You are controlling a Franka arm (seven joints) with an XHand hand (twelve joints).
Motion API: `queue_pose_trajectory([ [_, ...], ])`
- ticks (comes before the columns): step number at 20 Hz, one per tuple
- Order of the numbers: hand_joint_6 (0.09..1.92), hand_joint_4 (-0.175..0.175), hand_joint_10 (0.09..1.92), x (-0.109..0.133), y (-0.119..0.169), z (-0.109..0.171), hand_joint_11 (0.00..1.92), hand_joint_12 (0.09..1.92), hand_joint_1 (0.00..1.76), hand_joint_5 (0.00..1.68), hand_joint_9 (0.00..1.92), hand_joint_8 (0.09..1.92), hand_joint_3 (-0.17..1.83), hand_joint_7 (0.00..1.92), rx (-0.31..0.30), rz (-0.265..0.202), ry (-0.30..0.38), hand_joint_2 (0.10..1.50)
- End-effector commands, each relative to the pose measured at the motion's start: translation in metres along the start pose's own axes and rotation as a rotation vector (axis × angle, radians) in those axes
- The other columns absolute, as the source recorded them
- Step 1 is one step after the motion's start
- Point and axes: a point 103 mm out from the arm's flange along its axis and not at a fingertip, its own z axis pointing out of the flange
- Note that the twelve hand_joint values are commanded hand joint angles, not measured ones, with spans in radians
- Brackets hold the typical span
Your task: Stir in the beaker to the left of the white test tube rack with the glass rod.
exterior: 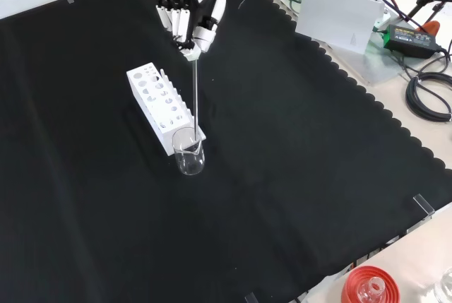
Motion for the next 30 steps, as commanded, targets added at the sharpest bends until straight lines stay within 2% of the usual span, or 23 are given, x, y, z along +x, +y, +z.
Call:
queue_pose_trajectory([
  [1, 0.85, -0.175, 0.54, -0.006, 0.001, 0.003, 1.55, 0.65, 1.29, 1.08, 1.68, 0.86, -0.17, 1.13, 0.013, -0.014, 0.025, 1.14],
  [14, 0.84, -0.175, 0.53, -0.023, 0.013, 0.004, 1.55, 0.65, 1.29, 1.09, 1.68, 0.85, -0.17, 1.14, 0.026, -0.013, 0.013, 1.14],
  [16, 0.84, -0.175, 0.53, -0.021, 0.03, 0.013, 1.55, 0.65, 1.29, 1.09, 1.68, 0.85, -0.17, 1.14, 0.059, -0.008, -0.013, 1.14],
  [18, 0.84, -0.175, 0.53, -0.023, 0.034, 0.017, 1.55, 0.65, 1.29, 1.09, 1.68, 0.85, -0.17, 1.14, 0.064, -0.004, -0.013, 1.14],
  [22, 0.84, -0.175, 0.53, -0.035, 0.023, 0.016, 1.55, 0.65, 1.29, 1.09, 1.68, 0.85, -0.17, 1.14, 0.049, 0.002, 0.012, 1.14],
  [30, 0.84, -0.175, 0.53, -0.049, 0.016, 0.03, 1.55, 0.65, 1.29, 1.09, 1.68, 0.85, -0.17, 1.14, 0.085, 0.008, 0.019, 1.13],
])
